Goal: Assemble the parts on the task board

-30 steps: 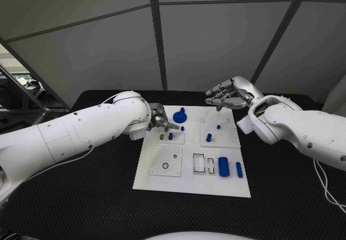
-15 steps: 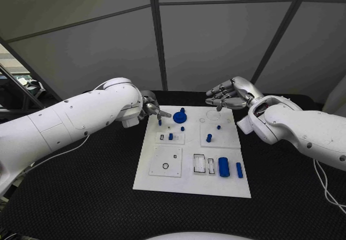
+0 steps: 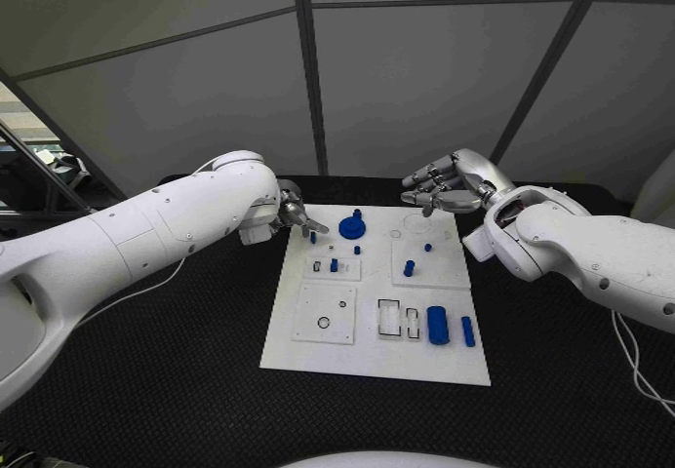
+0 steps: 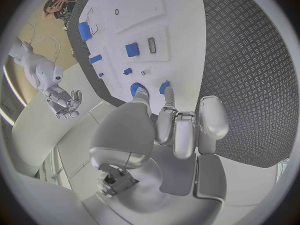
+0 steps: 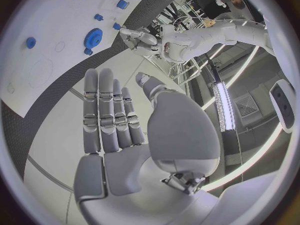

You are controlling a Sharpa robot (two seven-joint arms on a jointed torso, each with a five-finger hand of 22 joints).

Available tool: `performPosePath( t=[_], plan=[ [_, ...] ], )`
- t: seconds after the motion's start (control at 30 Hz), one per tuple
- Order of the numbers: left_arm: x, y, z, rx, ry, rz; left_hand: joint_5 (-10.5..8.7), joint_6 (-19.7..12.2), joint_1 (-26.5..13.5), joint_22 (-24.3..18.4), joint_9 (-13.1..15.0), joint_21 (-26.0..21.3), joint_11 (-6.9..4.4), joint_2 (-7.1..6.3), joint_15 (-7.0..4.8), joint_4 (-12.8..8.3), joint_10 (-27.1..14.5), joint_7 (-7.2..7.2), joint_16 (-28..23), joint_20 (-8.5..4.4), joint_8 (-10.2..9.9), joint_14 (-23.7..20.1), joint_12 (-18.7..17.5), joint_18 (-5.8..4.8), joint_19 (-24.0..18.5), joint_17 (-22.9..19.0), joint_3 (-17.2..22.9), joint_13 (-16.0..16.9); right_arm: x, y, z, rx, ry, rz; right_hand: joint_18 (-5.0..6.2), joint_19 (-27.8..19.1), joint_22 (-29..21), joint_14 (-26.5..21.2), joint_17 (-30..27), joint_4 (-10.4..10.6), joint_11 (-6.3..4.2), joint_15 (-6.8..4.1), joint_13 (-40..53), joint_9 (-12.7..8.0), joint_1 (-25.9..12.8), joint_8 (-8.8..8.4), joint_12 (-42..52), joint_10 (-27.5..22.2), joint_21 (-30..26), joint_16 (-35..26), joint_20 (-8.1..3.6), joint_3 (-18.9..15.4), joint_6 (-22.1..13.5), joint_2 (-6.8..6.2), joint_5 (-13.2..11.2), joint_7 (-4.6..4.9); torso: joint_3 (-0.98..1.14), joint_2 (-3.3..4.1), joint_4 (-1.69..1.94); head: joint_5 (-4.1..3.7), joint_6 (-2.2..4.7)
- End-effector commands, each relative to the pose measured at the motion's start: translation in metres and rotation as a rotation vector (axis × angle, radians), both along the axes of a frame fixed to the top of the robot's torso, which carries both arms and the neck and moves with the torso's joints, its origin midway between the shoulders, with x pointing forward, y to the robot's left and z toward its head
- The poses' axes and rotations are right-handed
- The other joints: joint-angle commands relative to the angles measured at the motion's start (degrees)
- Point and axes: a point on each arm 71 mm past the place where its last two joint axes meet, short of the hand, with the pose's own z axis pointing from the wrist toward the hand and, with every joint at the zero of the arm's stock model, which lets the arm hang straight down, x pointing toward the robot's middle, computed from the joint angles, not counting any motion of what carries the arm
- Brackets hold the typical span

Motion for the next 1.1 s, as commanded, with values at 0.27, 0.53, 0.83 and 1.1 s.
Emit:
performPosePath(
  t=[0.27, 0.53, 0.83, 1.1],
  plan=[
    [0.0089, 0.0064, -0.0036, 0.047, -0.002, -0.008, 0.06, 0.2, 0.7, -0.2, -0.2, -0.5, 0.28, -0.01, 0.39, -0.1, 0.7, 0.15, 0.0, 0.56, -0.3, 5.4, 0.0, -1.83, -0.1, 12.9, -0.4, 9.5, 0.0001, 0.0031, 0.0012, 0.004, 0.0, 0.011, 0.12, -0.1, -0.1, -0.4, 0.1, 0.2, -0.05, 0.18, -0.1, -0.1, -0.2, -0.1, 0.1, -0.3, -0.2, 0.0, 0.45, 0.1, -0.5, 0.25, 0.4, 0.09, 0.03, -0.05, 0.03, 0.05, -0.2],
    [0.0102, 0.0042, -0.0045, 0.049, 0.004, -0.017, 0.07, 0.5, 0.7, 0.0, -0.6, -0.5, 0.29, 0.32, 0.42, 0.0, 0.7, 0.13, 0.0, 0.6, -0.3, 5.5, 0.0, -1.84, -0.1, 12.9, -0.5, 9.6, 0.0005, 0.0044, 0.001, 0.005, 0.0, 0.013, 0.12, -0.1, -0.1, -0.4, 0.1, 0.2, -0.05, 0.18, -0.1, -0.1, -0.2, -0.1, 0.1, -0.3, -0.2, 0.0, 0.45, 0.1, -0.5, 0.25, 0.4, 0.09, 0.06, -0.07, 0.07, 0.0, -0.37],
    [0.0123, 0.0041, -0.0062, 0.052, 0.014, -0.017, 0.14, 1.4, 2.3, 0.1, -1.5, -0.5, 0.15, 1.62, 0.37, -0.7, 0.7, -0.04, 0.1, 0.62, -0.2, 5.5, 0.1, -1.82, -0.1, 13.0, -0.2, 9.6, 0.0005, 0.0048, 0.0009, 0.005, 0.001, 0.014, 0.12, -0.1, -0.1, -0.4, 0.1, 0.2, -0.05, 0.18, -0.1, -0.1, -0.2, -0.1, 0.1, -0.3, -0.2, 0.0, 0.45, 0.1, -0.5, 0.25, 0.4, 0.09, 0.06, -0.08, 0.06, -0.02, -0.5],
    [0.0125, -0.0031, -0.0068, 0.044, 0.018, -0.038, 0.14, 1.4, 2.5, 0.2, -1.6, -0.5, 0.14, 1.76, 0.36, -0.8, 0.7, -0.06, 0.2, 0.62, -0.1, 5.5, 0.1, -1.84, 0.0, 13.1, -0.1, 9.7, 0.0005, 0.0058, 0.0009, 0.005, 0.002, 0.016, 0.13, -0.1, -0.1, -0.4, 0.1, 0.1, -0.04, 0.18, -0.1, -0.1, -0.1, -0.08, 0.1, -0.3, -0.2, 0.0, 0.47, 0.2, -0.5, 0.32, 0.4, 0.11, 0.05, -0.1, 0.05, -0.03, -0.64]
  ],
)
